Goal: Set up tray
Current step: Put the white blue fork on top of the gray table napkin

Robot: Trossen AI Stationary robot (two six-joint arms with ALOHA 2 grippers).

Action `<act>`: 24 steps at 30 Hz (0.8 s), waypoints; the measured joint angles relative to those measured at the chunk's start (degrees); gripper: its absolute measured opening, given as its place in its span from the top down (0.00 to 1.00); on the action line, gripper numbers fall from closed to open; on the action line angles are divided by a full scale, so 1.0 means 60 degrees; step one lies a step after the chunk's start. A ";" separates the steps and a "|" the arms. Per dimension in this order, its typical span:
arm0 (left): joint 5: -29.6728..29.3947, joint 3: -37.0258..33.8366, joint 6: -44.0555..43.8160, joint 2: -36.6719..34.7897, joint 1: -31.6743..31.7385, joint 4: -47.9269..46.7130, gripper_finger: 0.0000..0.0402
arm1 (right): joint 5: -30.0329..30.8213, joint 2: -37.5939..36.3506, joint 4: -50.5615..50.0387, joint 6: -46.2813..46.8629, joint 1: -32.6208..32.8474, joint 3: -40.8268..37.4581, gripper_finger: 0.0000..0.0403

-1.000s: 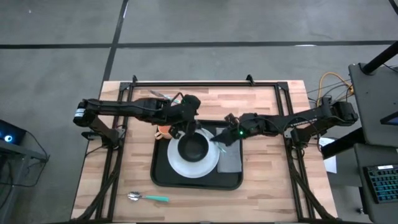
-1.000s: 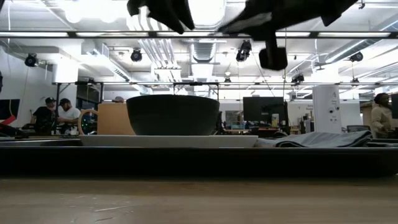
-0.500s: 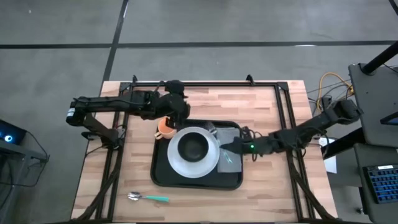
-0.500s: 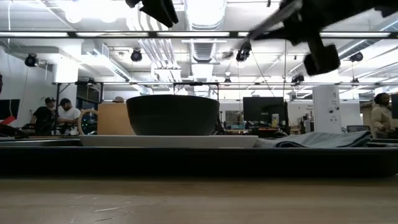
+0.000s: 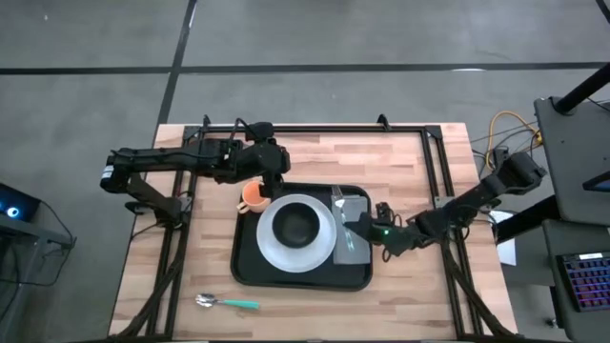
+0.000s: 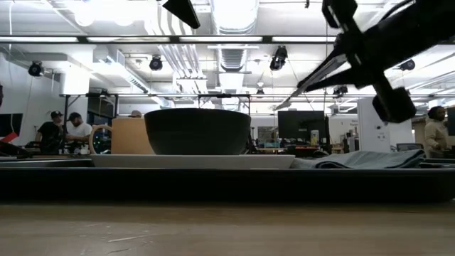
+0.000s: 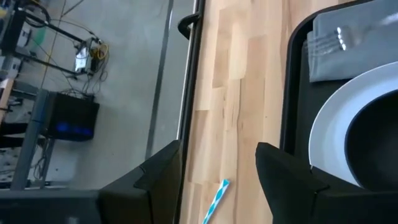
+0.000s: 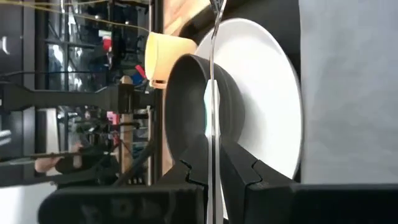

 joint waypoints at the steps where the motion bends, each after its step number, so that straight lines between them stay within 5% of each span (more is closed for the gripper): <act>1: 0.0003 -0.0001 -0.0026 0.0000 0.0000 -0.0016 0.54 | 0.0004 0.0194 0.0122 0.0175 0.0045 0.0005 0.98; 12: 0.0019 -0.0015 -0.0345 0.0000 -0.0015 -0.0596 0.54 | 0.0537 0.2411 0.1789 0.2002 0.0573 0.0007 0.98; 24: 0.0020 -0.0055 -0.0591 0.0000 -0.0015 -0.0689 0.54 | 0.0787 0.2637 0.1794 0.2275 0.0600 0.0045 0.98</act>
